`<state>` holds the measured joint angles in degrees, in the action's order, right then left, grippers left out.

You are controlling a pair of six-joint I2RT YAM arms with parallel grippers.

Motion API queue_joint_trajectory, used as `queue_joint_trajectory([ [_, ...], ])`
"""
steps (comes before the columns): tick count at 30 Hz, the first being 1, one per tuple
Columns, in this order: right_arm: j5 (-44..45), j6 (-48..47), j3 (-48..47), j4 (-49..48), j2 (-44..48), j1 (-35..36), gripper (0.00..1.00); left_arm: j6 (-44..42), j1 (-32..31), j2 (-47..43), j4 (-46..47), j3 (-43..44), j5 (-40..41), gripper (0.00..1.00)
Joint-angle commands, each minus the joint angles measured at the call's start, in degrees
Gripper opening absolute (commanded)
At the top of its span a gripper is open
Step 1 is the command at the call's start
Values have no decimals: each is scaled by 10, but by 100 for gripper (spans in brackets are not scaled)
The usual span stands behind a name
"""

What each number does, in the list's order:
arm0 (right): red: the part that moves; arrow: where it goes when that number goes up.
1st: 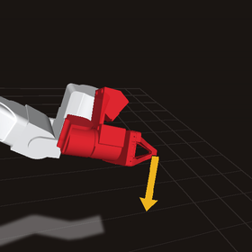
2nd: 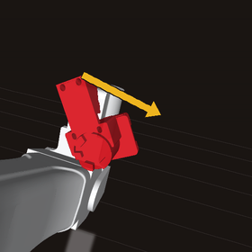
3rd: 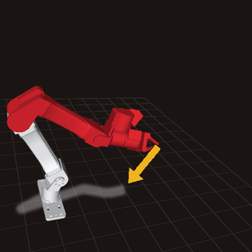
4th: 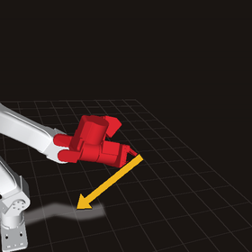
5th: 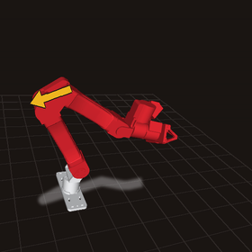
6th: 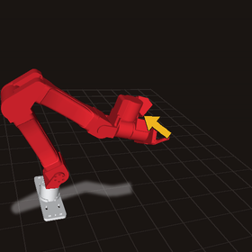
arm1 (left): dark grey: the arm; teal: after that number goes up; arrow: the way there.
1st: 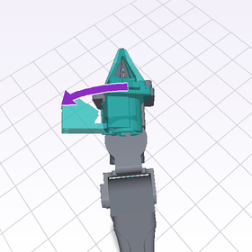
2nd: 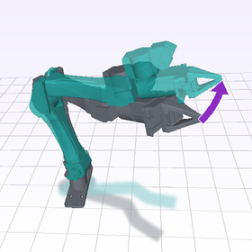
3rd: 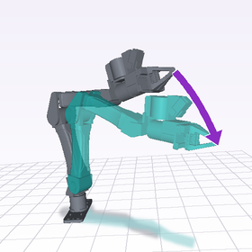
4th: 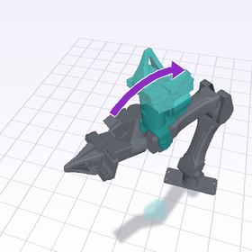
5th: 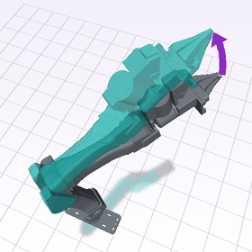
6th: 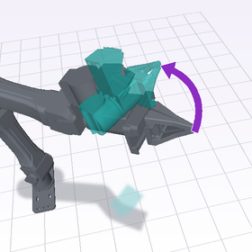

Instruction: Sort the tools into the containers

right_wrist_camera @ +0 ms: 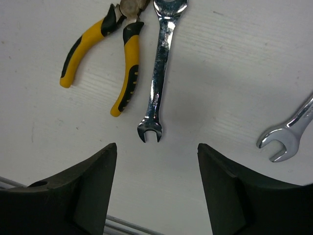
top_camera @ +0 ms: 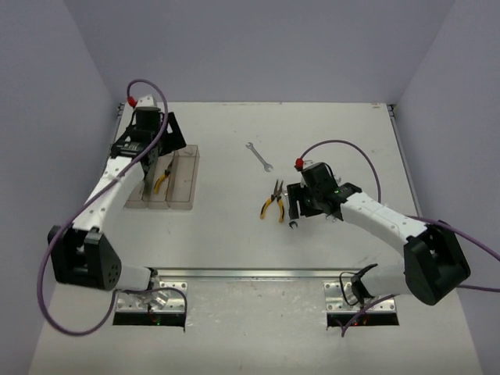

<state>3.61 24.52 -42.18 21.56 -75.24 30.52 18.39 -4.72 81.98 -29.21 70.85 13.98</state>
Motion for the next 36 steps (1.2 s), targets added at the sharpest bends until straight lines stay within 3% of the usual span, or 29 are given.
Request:
queue_joint_trajectory([
  [1,-13,36,-37,-16,-53,2,62,9,-11,-156,33,-65,-4,88],
  [3,-13,61,-52,-24,-82,7,52,4,-13,-220,36,-106,-29,100],
  [8,39,84,-105,-5,-151,32,47,-3,-14,-345,68,-236,-79,100],
  [12,59,97,-144,16,-201,50,46,-8,-14,-395,64,-285,-101,100],
  [19,97,123,-207,58,-285,66,40,-15,-13,-407,81,-302,-137,100],
  [27,90,129,-206,59,-336,71,20,-20,-14,-420,88,-309,-168,100],
  [33,83,122,-219,64,-342,74,0,-16,-13,-410,92,-310,-207,100],
  [36,82,110,-217,47,-308,81,0,-1,-13,-407,113,-316,-256,100],
])
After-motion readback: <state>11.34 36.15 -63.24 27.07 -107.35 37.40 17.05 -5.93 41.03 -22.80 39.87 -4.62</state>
